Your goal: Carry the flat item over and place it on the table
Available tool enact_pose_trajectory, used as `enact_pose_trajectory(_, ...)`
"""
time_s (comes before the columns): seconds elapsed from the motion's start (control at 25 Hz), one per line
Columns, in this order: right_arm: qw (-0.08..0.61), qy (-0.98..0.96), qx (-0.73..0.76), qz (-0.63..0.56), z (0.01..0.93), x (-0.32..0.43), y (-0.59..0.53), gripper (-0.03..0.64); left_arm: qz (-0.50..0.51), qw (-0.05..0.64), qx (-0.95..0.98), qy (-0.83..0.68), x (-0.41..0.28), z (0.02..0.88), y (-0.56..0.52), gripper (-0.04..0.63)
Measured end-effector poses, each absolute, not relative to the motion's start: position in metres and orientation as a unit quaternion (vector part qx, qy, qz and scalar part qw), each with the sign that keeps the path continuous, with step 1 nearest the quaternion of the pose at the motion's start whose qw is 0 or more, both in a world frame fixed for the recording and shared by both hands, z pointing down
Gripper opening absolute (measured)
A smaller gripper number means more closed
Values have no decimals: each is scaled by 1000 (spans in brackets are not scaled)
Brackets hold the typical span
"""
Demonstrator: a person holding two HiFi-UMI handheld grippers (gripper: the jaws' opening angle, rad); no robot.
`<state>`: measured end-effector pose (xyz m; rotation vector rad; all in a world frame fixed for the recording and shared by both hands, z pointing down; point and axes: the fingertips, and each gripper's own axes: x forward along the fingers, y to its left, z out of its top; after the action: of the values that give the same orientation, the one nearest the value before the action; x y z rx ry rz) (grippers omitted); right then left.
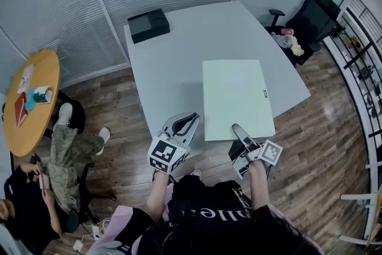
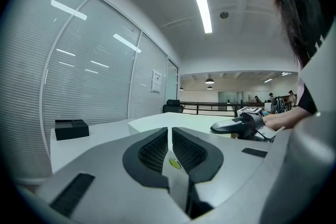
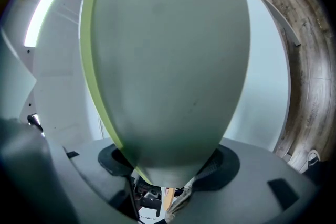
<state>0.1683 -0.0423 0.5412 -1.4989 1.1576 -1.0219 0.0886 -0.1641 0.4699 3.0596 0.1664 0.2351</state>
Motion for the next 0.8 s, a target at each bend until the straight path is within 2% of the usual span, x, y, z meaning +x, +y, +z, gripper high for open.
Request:
enact_pose_trajectory(0.48, 463, 469, -609, -442, 554, 204, -58, 293, 80, 46, 995, 50, 114, 479, -177, 40)
enact_pose_trajectory(0.8, 445, 494, -579, -472, 568, 263, -93, 293, 83, 55, 995, -5, 145, 489, -201, 41)
